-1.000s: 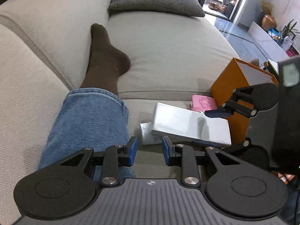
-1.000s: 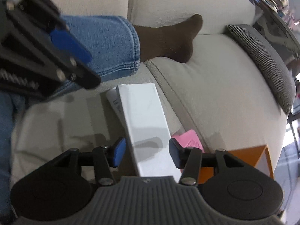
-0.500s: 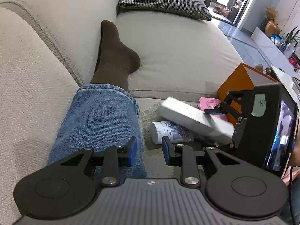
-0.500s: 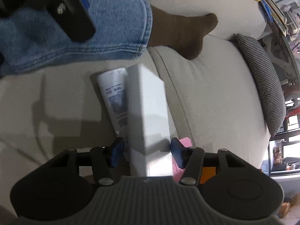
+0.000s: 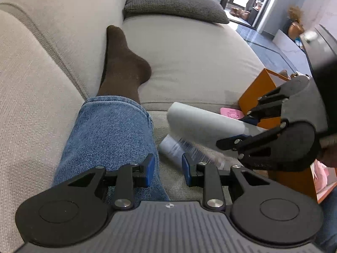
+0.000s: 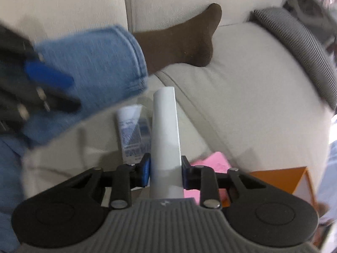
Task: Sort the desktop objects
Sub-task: 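Grasp the white carton with the right gripper while the left reaches the white tube, then lift the white carton over the orange box with the right gripper while the left grasps the tube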
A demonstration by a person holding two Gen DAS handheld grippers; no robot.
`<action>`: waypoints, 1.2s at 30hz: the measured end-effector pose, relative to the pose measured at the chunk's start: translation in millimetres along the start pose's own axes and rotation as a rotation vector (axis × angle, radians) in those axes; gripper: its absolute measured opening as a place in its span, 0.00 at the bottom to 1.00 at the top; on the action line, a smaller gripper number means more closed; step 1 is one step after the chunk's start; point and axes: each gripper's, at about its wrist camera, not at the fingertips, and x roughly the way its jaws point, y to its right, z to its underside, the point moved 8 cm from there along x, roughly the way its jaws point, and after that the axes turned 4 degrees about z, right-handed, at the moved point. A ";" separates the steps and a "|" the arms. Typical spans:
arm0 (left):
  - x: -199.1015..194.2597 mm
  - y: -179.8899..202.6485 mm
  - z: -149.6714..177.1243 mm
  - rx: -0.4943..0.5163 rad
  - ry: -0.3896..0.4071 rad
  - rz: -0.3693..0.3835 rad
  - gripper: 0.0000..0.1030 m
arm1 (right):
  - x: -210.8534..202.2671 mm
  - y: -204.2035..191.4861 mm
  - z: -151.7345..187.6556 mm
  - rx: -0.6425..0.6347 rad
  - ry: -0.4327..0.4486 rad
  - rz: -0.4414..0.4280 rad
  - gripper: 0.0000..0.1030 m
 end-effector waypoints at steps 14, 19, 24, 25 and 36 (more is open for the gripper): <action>12.1 22.4 -11.1 0.201 -0.016 0.010 0.31 | -3.4 21.8 -3.5 0.264 0.004 -0.191 0.29; 21.9 38.6 -19.5 0.313 -0.034 0.006 0.31 | -42.8 50.7 -5.5 0.333 0.098 -0.180 0.29; 33.3 52.5 -24.2 0.433 -0.056 0.013 0.31 | -90.7 85.4 5.4 0.459 0.202 -0.209 0.29; 37.1 55.9 -23.4 0.464 -0.064 0.007 0.31 | -101.7 92.8 9.9 0.484 0.224 -0.209 0.29; 82.5 91.5 13.9 0.709 -0.258 -0.014 0.32 | -148.6 155.9 96.2 0.658 0.284 -0.088 0.29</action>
